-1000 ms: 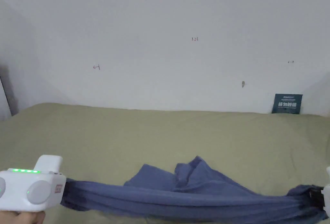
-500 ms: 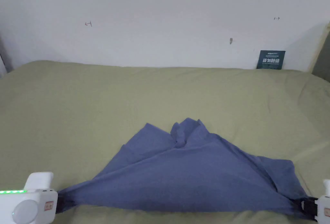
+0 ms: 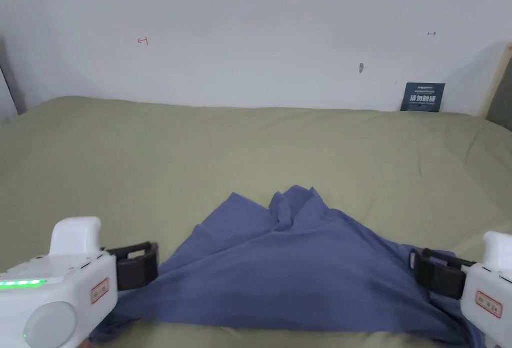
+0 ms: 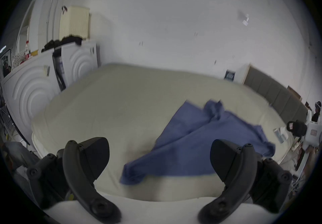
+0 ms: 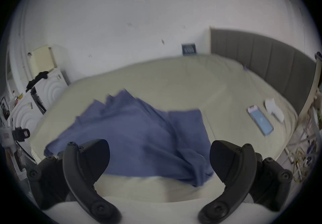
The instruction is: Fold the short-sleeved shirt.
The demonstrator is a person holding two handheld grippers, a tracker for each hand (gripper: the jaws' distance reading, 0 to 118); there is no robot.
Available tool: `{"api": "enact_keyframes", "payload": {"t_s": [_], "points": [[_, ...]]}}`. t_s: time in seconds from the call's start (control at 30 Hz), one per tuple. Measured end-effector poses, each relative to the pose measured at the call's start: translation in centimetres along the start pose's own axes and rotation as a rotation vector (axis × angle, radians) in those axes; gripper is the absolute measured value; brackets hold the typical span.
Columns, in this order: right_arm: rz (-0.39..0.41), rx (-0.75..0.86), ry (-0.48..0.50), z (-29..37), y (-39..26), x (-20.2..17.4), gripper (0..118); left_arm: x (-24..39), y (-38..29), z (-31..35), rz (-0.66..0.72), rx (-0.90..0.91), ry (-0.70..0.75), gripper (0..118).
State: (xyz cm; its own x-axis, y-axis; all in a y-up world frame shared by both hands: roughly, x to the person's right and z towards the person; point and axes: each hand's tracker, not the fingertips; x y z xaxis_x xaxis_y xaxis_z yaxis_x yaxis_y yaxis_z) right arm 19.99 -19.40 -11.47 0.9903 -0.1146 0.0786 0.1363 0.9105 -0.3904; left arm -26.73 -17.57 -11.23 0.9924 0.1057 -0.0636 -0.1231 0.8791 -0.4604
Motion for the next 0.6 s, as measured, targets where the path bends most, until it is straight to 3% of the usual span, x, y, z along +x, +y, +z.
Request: {"api": "enact_keyframes", "payload": {"t_s": [0.03,0.07,0.1,0.13,0.17,0.33,0.6], "points": [[0.014,0.053,0.005,1.2,0.1,-1.4,99,0.8,0.1,0.7,-0.008,0.041,0.004,112],[0.02,0.089,-0.008,2.1,0.1,-2.7,73,1.5,0.0,1.4,-0.018,0.08,0.013,95],[0.039,0.11,-0.005,2.8,-0.1,-3.8,45,2.1,0.2,2.2,-0.042,0.12,0.019,65],[0.058,0.128,-0.001,3.3,-0.3,-4.8,13,2.6,0.0,2.6,-0.072,0.135,0.022,23],[0.071,0.128,0.008,3.5,-0.8,-5.3,5,3.0,-0.2,2.9,-0.073,0.134,0.028,0],[0.137,0.159,-0.005,4.5,-2.2,-7.6,3,0.6,-1.2,1.3,-0.05,0.124,0.004,0],[0.15,0.117,0.029,4.1,-3.4,-8.5,3,-3.1,-2.4,3.5,-0.087,0.074,0.099,0]]}}
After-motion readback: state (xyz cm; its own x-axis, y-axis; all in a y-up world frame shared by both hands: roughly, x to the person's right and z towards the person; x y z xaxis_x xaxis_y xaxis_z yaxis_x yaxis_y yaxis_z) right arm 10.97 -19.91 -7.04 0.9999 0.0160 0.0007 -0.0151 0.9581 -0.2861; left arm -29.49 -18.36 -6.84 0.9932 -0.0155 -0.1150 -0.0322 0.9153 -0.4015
